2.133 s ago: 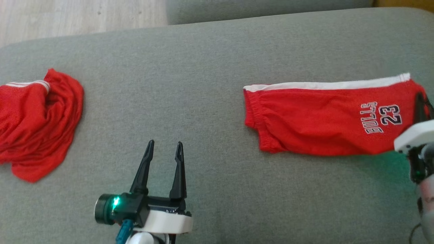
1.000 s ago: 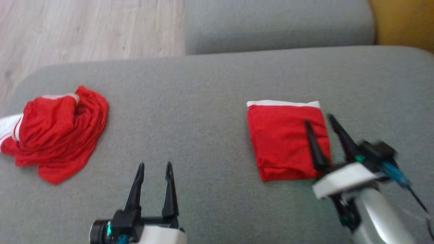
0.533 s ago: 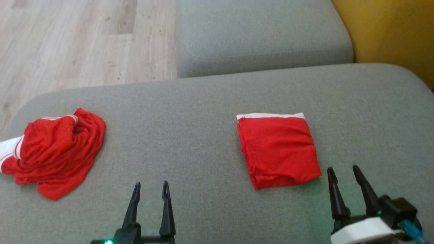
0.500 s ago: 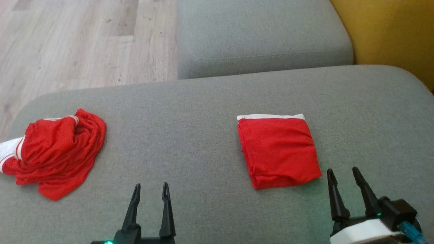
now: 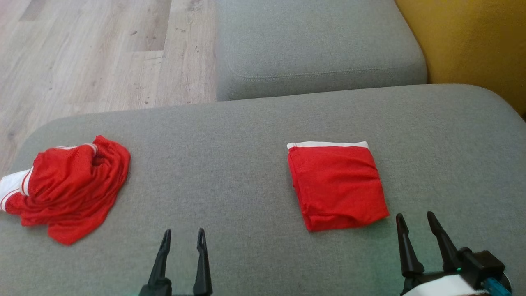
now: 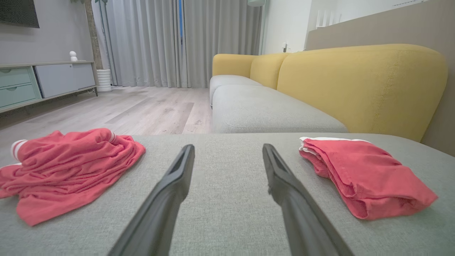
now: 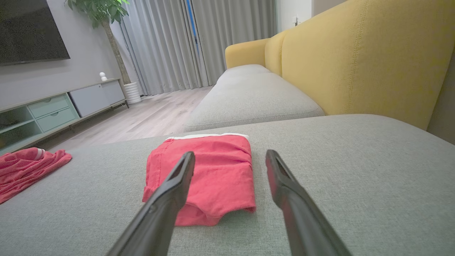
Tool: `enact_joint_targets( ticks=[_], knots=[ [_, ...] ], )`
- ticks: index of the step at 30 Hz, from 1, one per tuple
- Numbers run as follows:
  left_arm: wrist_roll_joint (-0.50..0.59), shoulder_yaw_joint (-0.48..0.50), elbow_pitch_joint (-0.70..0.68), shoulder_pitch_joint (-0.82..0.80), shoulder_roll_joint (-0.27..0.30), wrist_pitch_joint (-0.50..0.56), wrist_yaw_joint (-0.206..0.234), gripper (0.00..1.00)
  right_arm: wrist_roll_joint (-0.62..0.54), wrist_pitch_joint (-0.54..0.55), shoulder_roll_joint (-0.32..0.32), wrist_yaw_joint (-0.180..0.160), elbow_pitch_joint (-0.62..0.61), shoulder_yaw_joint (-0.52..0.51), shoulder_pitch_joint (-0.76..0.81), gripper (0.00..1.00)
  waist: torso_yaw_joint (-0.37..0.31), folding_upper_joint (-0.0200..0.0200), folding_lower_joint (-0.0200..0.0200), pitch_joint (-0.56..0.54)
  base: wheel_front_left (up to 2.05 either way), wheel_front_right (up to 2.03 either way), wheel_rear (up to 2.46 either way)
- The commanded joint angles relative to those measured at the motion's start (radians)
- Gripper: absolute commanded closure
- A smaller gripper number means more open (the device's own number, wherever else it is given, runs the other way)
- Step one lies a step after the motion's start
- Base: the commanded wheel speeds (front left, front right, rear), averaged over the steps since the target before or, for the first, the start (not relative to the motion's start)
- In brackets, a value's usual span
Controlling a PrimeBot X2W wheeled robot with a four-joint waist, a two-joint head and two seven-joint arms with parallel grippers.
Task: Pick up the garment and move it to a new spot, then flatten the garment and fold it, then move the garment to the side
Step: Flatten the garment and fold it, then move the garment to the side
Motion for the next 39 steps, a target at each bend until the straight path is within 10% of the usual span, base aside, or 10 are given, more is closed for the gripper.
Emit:
enact_joint_targets(
  ticks=[1,29,39],
  knots=[
    [0.011,0.039,-0.029,-0.026,-0.002,-0.01,-0.001,0.0,-0.006,-0.011,-0.001,-0.001,-0.034,0.027,-0.028,0.0,0.0,0.0,0.0,0.0,0.0,0.0,0.0],
    [0.01,0.026,-0.045,-0.051,-0.002,-0.01,0.009,0.0,0.0,-0.011,-0.02,-0.001,-0.029,0.01,-0.046,0.0,0.021,0.0,0.0,0.056,0.0,0.0,0.0],
    [0.014,-0.001,-0.063,-0.091,-0.002,-0.01,0.006,0.0,0.073,0.017,-0.066,-0.001,0.186,0.03,-0.222,0.0,0.053,0.0,0.0,0.117,0.0,0.0,0.0]
  ],
)
